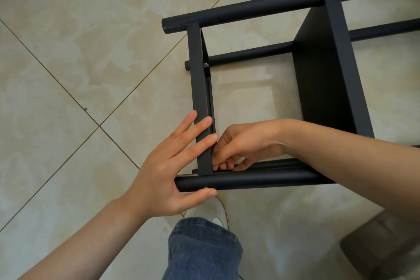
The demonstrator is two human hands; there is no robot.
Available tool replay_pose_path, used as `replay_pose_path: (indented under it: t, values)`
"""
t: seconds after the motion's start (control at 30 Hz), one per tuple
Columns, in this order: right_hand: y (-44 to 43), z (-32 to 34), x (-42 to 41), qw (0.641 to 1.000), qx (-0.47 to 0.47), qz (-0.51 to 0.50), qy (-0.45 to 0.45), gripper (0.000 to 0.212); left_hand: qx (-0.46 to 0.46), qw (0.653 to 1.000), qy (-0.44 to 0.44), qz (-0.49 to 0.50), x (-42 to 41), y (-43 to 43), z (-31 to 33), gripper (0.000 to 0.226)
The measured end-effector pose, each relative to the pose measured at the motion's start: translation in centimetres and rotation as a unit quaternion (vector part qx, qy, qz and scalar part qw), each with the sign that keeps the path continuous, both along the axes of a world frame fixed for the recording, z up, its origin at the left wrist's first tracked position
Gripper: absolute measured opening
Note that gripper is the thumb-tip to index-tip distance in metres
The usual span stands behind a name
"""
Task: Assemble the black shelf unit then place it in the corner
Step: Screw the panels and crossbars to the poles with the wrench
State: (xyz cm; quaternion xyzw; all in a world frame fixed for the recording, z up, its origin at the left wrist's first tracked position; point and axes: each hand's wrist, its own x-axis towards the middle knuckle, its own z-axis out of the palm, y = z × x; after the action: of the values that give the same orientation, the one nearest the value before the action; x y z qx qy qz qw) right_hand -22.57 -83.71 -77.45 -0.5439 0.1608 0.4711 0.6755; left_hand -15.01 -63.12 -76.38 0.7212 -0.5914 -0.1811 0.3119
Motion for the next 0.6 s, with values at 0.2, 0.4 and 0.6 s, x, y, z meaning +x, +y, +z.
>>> replay_pose_path:
  t: [0.2, 0.4, 0.6]
  values:
    - [0.36, -0.33, -0.07, 1.0, 0.005, -0.009, 0.0, 0.021, -0.006, 1.0, 0.001, 0.001, -0.12, 0.0, -0.1, 0.078]
    - [-0.11, -0.19, -0.04, 0.999, 0.03, -0.025, -0.007, 0.02, -0.002, 1.0, -0.002, 0.0, -0.1, 0.02, -0.04, 0.077]
    - [0.47, -0.5, -0.06, 1.0, -0.003, -0.006, -0.005, 0.019, -0.001, 1.0, 0.003, -0.001, -0.12, 0.08, -0.02, 0.077]
